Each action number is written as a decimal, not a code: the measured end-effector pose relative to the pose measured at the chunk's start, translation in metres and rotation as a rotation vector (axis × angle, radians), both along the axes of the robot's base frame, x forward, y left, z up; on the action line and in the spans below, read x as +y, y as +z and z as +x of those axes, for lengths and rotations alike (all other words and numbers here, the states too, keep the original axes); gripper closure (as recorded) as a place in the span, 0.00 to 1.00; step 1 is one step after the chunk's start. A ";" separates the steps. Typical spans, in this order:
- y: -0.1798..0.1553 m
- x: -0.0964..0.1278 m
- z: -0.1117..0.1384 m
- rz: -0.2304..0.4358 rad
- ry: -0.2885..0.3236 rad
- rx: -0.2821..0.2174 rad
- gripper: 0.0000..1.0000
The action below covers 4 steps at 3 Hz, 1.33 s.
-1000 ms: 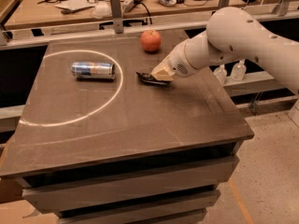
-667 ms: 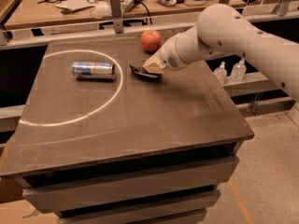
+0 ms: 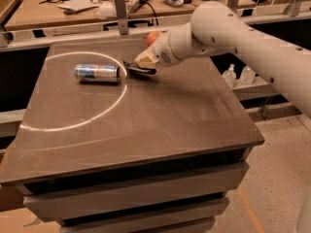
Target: Move rxbar chocolate near redbull can
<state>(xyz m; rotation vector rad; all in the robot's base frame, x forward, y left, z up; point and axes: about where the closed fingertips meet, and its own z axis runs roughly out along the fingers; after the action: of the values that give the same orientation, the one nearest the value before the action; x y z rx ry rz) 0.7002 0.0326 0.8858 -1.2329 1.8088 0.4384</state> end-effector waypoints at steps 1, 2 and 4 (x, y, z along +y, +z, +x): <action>-0.001 -0.001 -0.003 0.012 -0.006 0.025 0.53; -0.004 -0.007 -0.008 0.006 -0.010 0.045 0.22; -0.011 -0.056 -0.017 0.039 -0.099 0.058 0.00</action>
Offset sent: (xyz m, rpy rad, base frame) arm -0.0118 -0.0166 -0.0046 -0.0066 0.0593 -0.0188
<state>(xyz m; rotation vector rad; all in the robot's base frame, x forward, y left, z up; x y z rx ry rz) 0.6828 -0.0237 0.8749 -1.1086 1.8926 0.4555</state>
